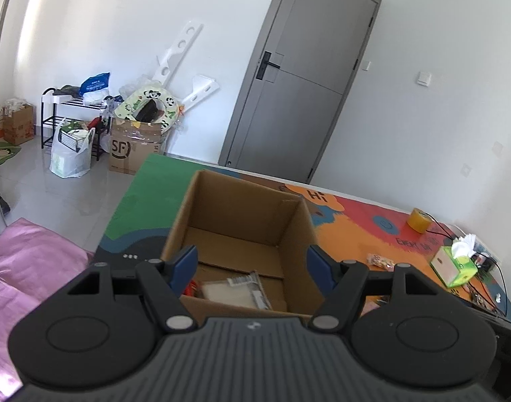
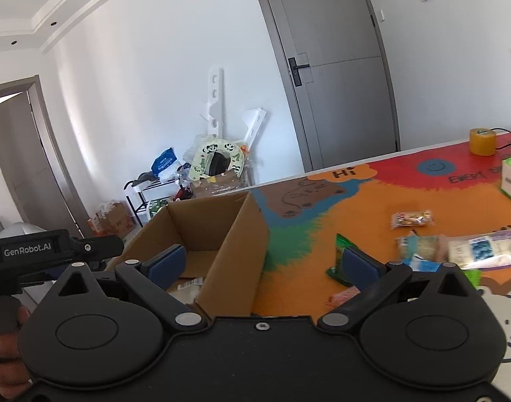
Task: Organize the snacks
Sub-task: 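Move both grippers back to the snack pile on the table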
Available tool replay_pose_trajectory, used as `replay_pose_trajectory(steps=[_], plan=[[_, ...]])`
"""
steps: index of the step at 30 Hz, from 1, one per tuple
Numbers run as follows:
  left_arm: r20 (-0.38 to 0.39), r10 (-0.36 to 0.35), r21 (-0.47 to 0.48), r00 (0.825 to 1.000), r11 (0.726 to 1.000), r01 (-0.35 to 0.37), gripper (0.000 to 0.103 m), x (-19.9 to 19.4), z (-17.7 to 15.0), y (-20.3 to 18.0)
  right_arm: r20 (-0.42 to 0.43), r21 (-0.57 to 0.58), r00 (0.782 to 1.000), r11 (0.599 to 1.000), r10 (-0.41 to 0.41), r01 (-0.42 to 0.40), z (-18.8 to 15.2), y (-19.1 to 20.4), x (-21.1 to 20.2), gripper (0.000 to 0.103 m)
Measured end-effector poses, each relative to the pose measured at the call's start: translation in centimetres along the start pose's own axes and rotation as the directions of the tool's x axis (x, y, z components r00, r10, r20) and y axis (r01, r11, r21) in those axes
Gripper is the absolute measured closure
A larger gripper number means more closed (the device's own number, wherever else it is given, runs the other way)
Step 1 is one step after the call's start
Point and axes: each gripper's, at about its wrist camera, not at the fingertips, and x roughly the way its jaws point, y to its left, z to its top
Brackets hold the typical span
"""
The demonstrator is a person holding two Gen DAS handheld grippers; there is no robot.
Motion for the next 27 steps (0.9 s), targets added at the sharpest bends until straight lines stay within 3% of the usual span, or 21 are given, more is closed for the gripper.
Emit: replay_pose_trajectory(steps=[27], plan=[[-0.046, -0.161, 0.12, 0.986, 0.979, 0.166, 0.032, 0.0, -3.6, -9.0, 0.036, 0.103, 0.992, 0.987, -0.124, 0.119, -1.0, -8.7, -6.4, 0.0]])
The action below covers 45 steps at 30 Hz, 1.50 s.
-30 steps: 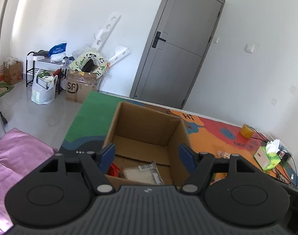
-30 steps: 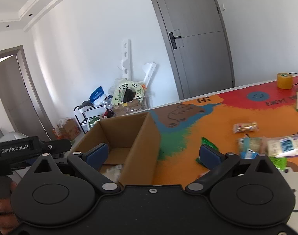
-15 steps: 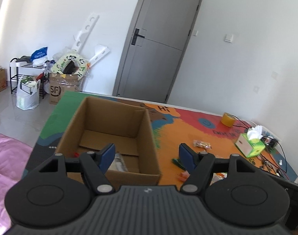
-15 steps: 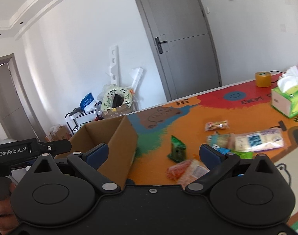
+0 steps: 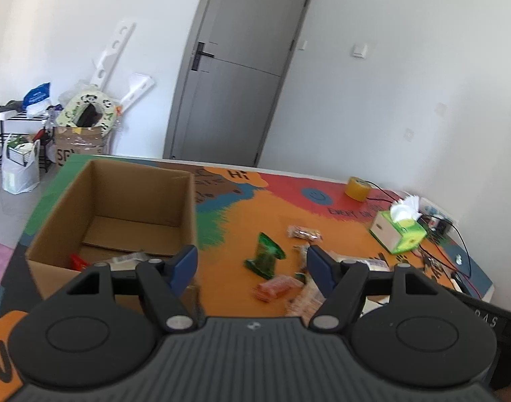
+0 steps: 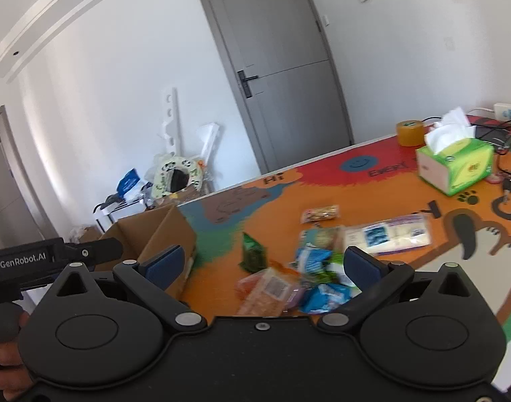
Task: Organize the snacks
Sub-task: 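Move both grippers back to the snack pile on the table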
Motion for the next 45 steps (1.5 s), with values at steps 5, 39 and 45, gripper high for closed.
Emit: replay_pose_trajectory(steps=[5, 39, 45], plan=[[-0.017, -0.021, 0.014, 1.0, 1.0, 0.021, 0.033, 0.7, -0.5, -1.6, -0.003, 0.029, 1.0, 1.0, -0.01, 0.01, 0.1, -2.0, -0.7, 0.0], [-0.238, -0.09, 0.015, 0.967, 0.995, 0.096, 0.017, 10.8, -5.1, -4.5, -0.162, 0.217, 0.987, 0.975, -0.019, 0.054, -4.0, -9.2, 5.0, 0.0], [-0.246, -0.082, 0.021, 0.966, 0.996, 0.09, 0.018, 12.2, -5.8, -4.6, -0.179, 0.235, 0.984, 0.97, -0.016, 0.059, -4.3, -9.9, 6.1, 0.0]])
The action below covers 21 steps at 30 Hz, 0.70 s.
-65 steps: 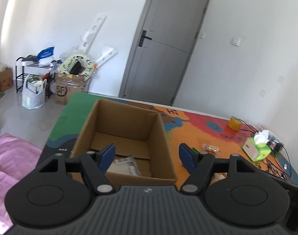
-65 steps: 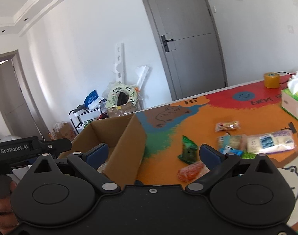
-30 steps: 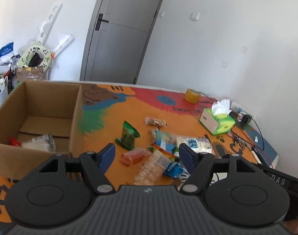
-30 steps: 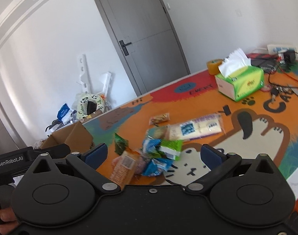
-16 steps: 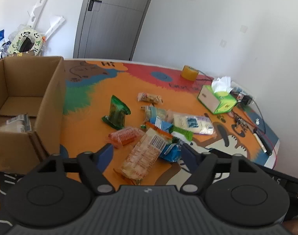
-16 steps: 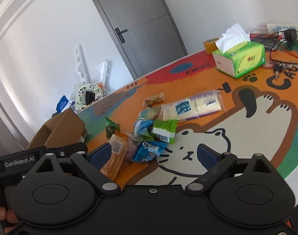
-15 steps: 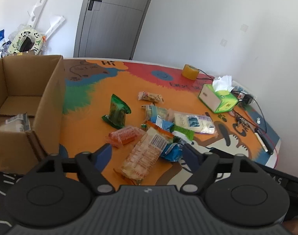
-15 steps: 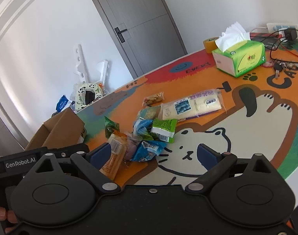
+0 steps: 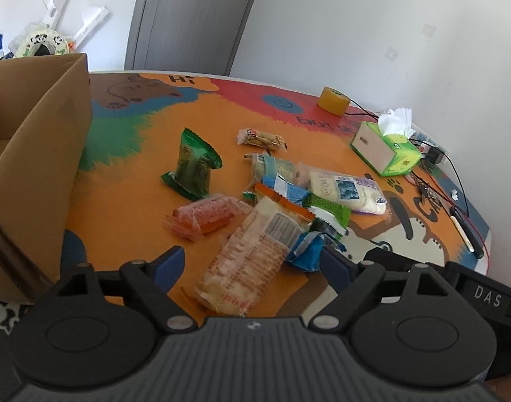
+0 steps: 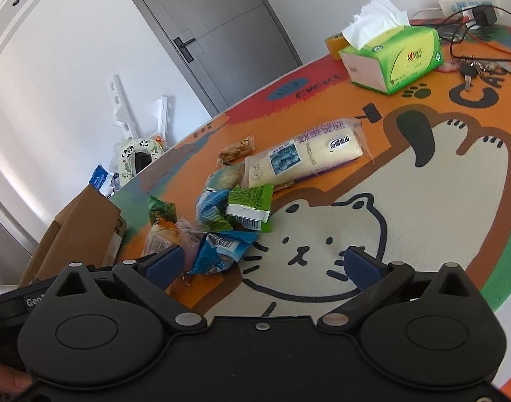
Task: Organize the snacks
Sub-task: 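Move both grippers back to the snack pile on the table, then grasp the tan biscuit packet with the left gripper while the right grasps a blue packet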
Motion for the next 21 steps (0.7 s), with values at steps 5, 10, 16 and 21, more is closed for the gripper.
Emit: replay_pose_trajectory(steps=[5, 10, 16, 21], plan=[[-0.017, 0.015, -0.001, 1.0, 1.0, -0.015, 0.054, 0.7, 0.0, 0.5, -0.008, -0.033, 1.0, 0.999, 0.006, -0.007, 0.1, 0.6, 1.0, 0.002], [-0.029, 0.017, -0.006, 0.999, 1.0, -0.017, 0.069, 1.0, 0.0, 1.0, -0.026, -0.038, 0.999, 0.998, 0.042, -0.043, 0.4, 1.4, 2.1, 0.014], [-0.002, 0.025, -0.014, 1.0, 1.0, -0.025, 0.069, 0.2, 0.3, 1.3, -0.04, -0.047, 0.997, 0.996, 0.068, -0.07, 0.7, 2.7, 3.5, 0.022], [0.015, 0.041, -0.04, 0.999, 0.998, -0.04, 0.069, -0.2, 0.7, 2.1, -0.041, -0.069, 0.998, 0.996, 0.056, -0.059, 0.9, 3.7, 4.7, 0.028]])
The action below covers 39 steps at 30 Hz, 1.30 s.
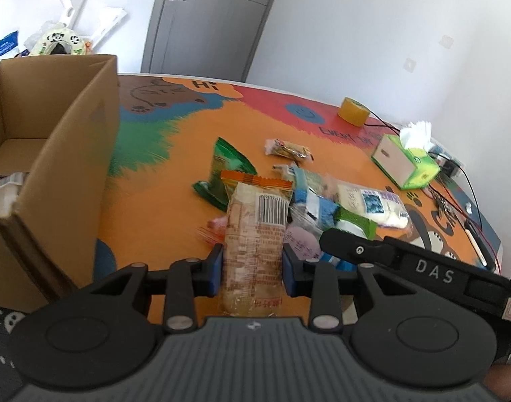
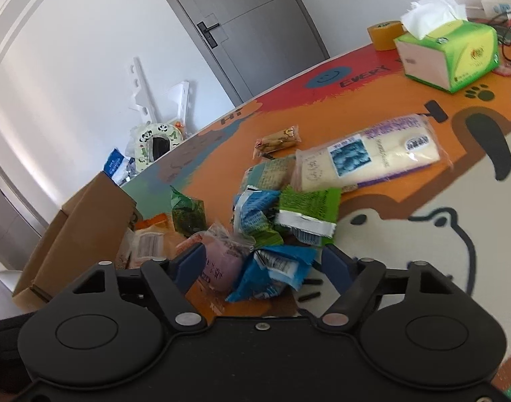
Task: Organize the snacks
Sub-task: 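Grasp the tan biscuit packet with the left gripper while the right grasps a blue packet, then carry the biscuit packet and blue packet over the box with both grippers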
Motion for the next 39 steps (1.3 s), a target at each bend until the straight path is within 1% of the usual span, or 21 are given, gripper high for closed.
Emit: replay_pose_trajectory(steps=[2, 3, 4, 5, 7, 9, 16, 23, 30, 39], plan=[[0.002, 0.004, -0.005, 1.0, 1.0, -0.004, 0.069, 0.0, 0.1, 0.1, 0.003, -0.009, 1.0, 1.0, -0.007, 0.007, 0.0, 0.3, 0.2, 0.03], [0.001, 0.005, -0.007, 1.0, 1.0, -0.005, 0.069, 0.0, 0.1, 0.2, 0.002, -0.014, 1.0, 1.0, -0.012, 0.012, -0.1, 0.3, 0.2, 0.037], [0.003, 0.006, -0.009, 1.0, 1.0, -0.006, 0.069, -0.1, 0.1, 0.2, 0.003, -0.015, 1.0, 1.0, -0.016, 0.016, -0.2, 0.3, 0.3, 0.041], [0.004, 0.007, -0.009, 1.0, 1.0, -0.007, 0.069, -0.1, 0.1, 0.2, 0.0, -0.013, 1.0, 1.0, -0.018, 0.018, -0.2, 0.3, 0.3, 0.052], [0.007, 0.006, -0.009, 1.0, 1.0, -0.006, 0.069, -0.3, 0.1, 0.0, -0.013, 0.003, 1.0, 1.0, 0.01, -0.01, -0.3, 0.0, 0.3, 0.065], [0.011, 0.006, -0.006, 1.0, 1.0, -0.006, 0.069, -0.6, 0.1, -0.1, -0.008, 0.013, 1.0, 1.0, 0.028, -0.028, -0.5, -0.3, -0.1, 0.071], [0.038, -0.002, 0.011, 0.999, 1.0, 0.001, 0.069, -2.3, -0.1, -0.8, 0.044, 0.017, 0.999, 1.0, 0.022, -0.023, -0.7, -0.8, -2.5, 0.072], [0.077, -0.008, 0.026, 0.997, 1.0, 0.006, 0.069, -4.4, 0.0, -1.7, 0.098, -0.01, 0.995, 1.0, 0.023, -0.022, -0.7, -0.1, -4.8, 0.073], [0.128, -0.002, 0.028, 0.992, 1.0, -0.001, 0.069, -6.8, 0.5, -1.8, 0.149, -0.046, 0.987, 0.998, 0.056, -0.05, -0.1, 1.4, -6.8, 0.073], [0.194, 0.009, 0.024, 0.981, 1.0, -0.014, 0.069, -9.8, 1.3, -1.2, 0.186, -0.101, 0.977, 0.991, 0.105, -0.087, 0.4, 4.0, -8.4, 0.073]])
